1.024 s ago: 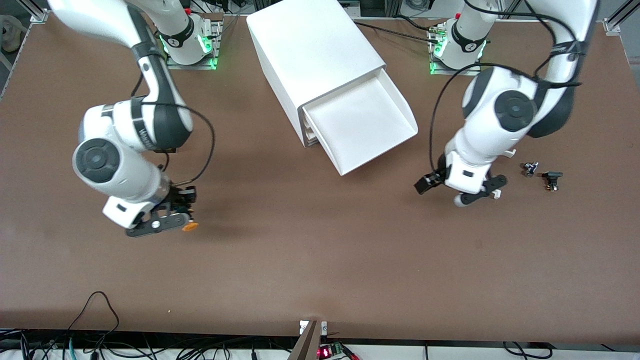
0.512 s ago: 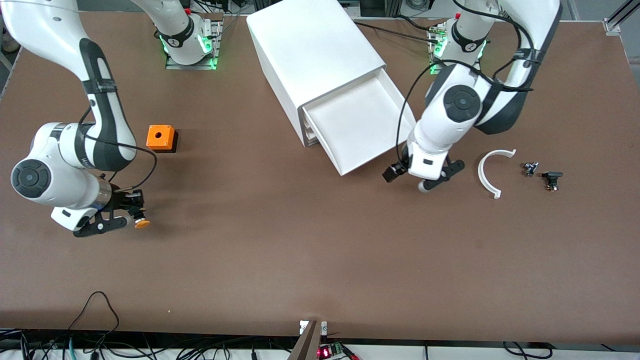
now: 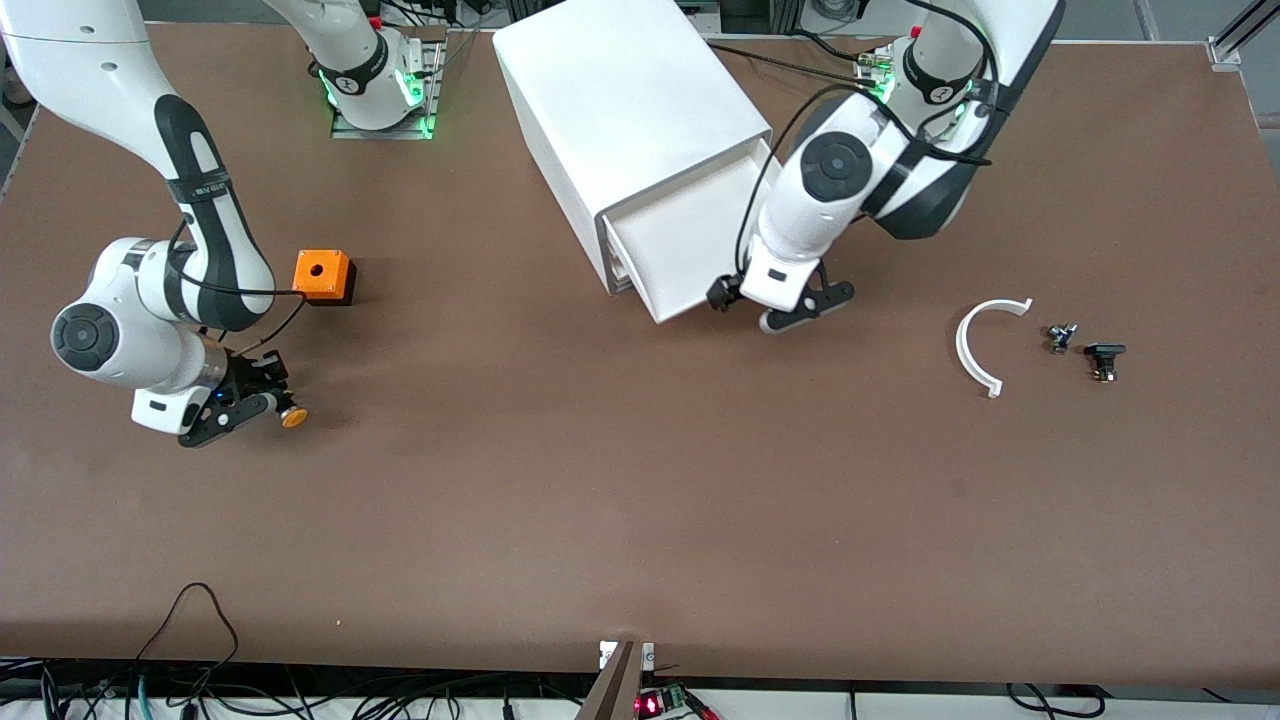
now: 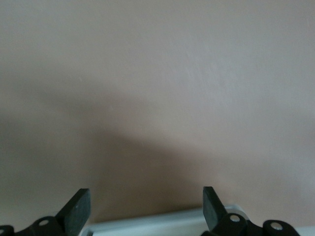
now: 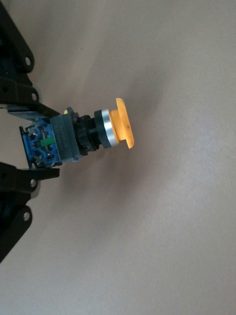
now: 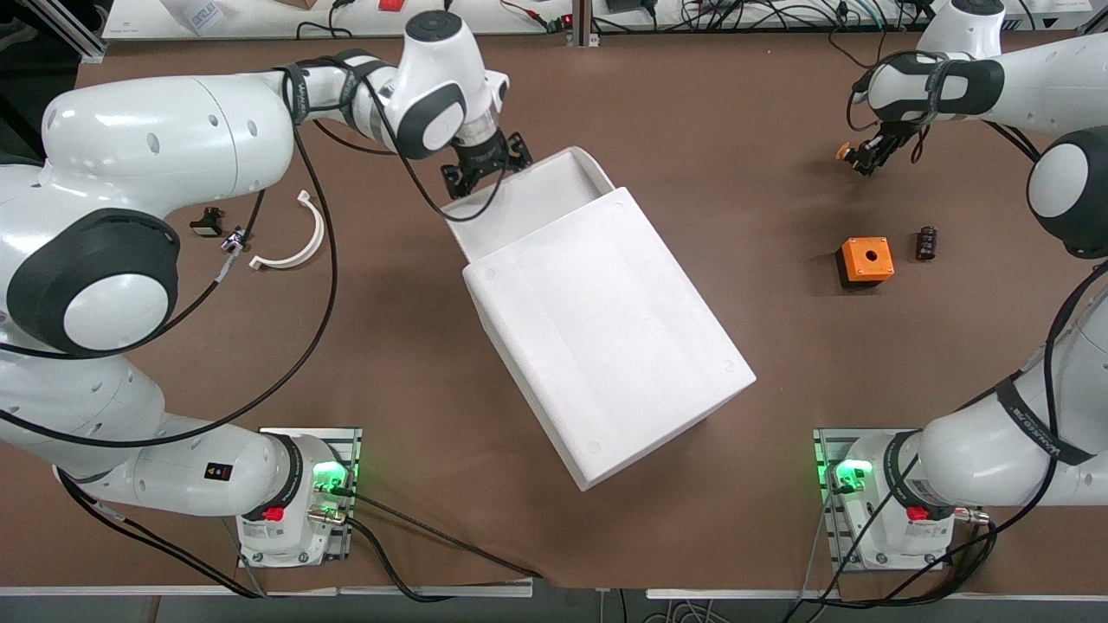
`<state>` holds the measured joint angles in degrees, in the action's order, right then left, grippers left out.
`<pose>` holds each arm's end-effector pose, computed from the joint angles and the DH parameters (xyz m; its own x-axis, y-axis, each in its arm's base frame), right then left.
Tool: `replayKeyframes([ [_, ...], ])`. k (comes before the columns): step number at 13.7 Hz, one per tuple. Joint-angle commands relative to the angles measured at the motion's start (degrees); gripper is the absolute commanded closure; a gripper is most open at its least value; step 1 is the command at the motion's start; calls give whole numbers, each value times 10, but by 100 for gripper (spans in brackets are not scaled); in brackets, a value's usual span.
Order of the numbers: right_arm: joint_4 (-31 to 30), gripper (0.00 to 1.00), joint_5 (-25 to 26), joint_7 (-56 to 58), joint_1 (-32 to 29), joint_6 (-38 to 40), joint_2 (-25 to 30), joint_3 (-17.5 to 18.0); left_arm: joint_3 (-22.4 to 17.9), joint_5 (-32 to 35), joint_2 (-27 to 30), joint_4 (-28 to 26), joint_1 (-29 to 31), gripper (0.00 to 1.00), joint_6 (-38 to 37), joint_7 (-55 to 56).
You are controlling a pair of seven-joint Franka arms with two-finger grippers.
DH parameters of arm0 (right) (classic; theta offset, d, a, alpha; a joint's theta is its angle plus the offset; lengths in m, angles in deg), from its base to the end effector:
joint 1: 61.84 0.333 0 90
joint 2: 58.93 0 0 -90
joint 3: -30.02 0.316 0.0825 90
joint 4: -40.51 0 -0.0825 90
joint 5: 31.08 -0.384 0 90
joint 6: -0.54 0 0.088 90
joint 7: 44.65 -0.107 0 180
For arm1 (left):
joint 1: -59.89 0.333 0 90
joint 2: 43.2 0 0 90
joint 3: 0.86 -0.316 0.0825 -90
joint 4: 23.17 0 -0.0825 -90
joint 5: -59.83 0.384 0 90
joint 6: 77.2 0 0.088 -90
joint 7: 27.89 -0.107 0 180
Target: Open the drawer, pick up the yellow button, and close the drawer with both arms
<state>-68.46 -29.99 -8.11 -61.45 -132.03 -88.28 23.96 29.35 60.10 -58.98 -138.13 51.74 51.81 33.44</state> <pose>0.6181 -0.0591 0.2224 0.8394 0.5306 -0.1174 0.5336 -0.8457 -0.0069 0.4732 -0.3608 0.3382 0.9108 0.3968 -0.1140 0.4057 -0.9114 0.0692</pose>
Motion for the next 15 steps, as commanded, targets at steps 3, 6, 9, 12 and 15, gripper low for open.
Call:
replayKeyframes([
  [3,-24,0,1,11,-14,-11,34,13,65,9,28,-37,2,0,-5,-2],
  [6,-2,0,-2,-15,-14,4,48,26,89,9,29,-41,2,0,-5,-3],
  [9,62,0,-13,-91,-13,75,57,61,91,8,29,-45,2,0,-5,-2],
  [12,124,0,-12,-214,-13,143,58,101,93,8,29,-46,2,0,-6,-2],
  [15,177,0,-7,-364,-8,219,59,132,122,7,36,-46,2,0,-16,-2],
])
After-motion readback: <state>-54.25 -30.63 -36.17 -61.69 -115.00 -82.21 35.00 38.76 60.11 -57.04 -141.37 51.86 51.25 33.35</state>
